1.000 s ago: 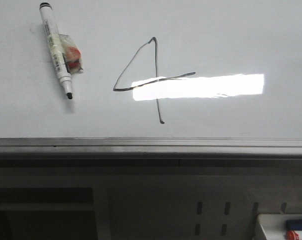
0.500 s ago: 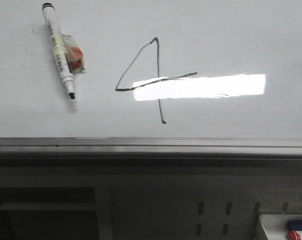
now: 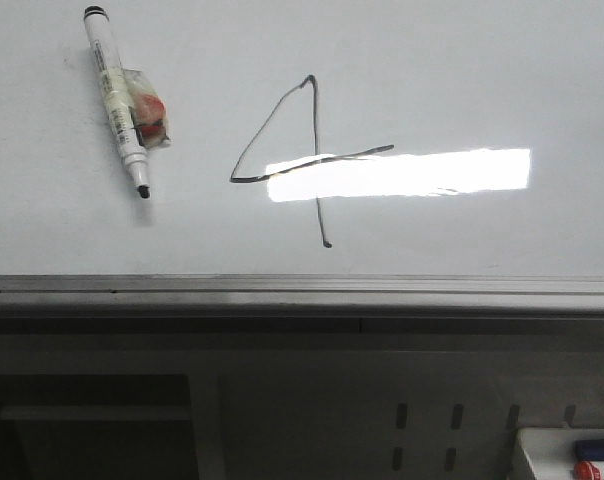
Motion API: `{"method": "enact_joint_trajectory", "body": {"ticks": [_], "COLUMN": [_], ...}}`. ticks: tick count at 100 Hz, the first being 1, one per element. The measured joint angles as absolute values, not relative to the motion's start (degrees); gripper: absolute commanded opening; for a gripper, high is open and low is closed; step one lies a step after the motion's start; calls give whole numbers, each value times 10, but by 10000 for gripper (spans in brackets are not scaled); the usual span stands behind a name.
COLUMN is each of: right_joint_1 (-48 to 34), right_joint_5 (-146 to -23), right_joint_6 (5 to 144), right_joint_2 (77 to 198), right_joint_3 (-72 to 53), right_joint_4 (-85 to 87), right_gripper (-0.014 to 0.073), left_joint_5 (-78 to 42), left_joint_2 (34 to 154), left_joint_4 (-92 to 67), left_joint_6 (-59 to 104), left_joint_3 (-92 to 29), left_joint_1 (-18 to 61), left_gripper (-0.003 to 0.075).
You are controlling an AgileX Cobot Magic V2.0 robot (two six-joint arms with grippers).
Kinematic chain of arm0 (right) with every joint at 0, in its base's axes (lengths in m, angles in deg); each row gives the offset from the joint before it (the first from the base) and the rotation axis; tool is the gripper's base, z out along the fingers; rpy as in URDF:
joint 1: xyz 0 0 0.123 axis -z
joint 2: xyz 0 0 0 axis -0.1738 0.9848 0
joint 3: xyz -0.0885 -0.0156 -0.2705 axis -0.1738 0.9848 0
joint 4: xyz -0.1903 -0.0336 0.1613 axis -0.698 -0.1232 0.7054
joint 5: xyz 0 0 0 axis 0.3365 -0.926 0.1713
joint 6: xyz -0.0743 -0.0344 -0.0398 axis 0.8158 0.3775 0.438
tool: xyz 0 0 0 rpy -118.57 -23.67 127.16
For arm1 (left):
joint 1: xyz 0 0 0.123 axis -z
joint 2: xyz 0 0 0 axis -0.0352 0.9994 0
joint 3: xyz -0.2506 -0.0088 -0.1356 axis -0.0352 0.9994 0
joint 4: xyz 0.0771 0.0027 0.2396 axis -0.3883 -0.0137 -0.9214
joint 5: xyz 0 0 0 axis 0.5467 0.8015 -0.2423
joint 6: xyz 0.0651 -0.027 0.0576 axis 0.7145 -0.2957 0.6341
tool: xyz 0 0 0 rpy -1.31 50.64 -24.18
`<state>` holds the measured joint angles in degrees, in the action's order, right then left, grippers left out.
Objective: Write number 4 on whiteboard
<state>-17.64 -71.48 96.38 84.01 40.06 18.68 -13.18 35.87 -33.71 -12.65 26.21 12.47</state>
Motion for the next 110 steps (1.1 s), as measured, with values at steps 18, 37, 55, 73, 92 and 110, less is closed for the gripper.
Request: {"method": "enact_joint_trajectory", "body": {"ticks": [18, 37, 55, 73, 92, 110], "right_joint_1": [-176, -176, -176, -176, -176, -176], "right_joint_5": [-715, -715, -715, -715, -715, -711], "right_joint_6": [964, 964, 964, 964, 964, 964], "right_joint_2": [840, 840, 840, 840, 840, 840], "right_joint_3": [401, 401, 401, 401, 401, 412], "right_joint_4": [187, 187, 187, 187, 187, 185], "right_gripper": [-64, -64, -64, -64, -64, -64], "left_joint_5": [-118, -118, -118, -118, -118, -118], "left_joint_2": [359, 359, 359, 359, 359, 359], "left_joint_4": [-339, -339, -339, -339, -339, -339], "left_joint_6": [-131, -131, -132, -133, -133, -134], "left_joint_3": [262, 262, 262, 262, 262, 262], "left_joint_1": [125, 125, 125, 125, 125, 125], "left_gripper": [-20, -20, -20, -20, -20, -20]}}
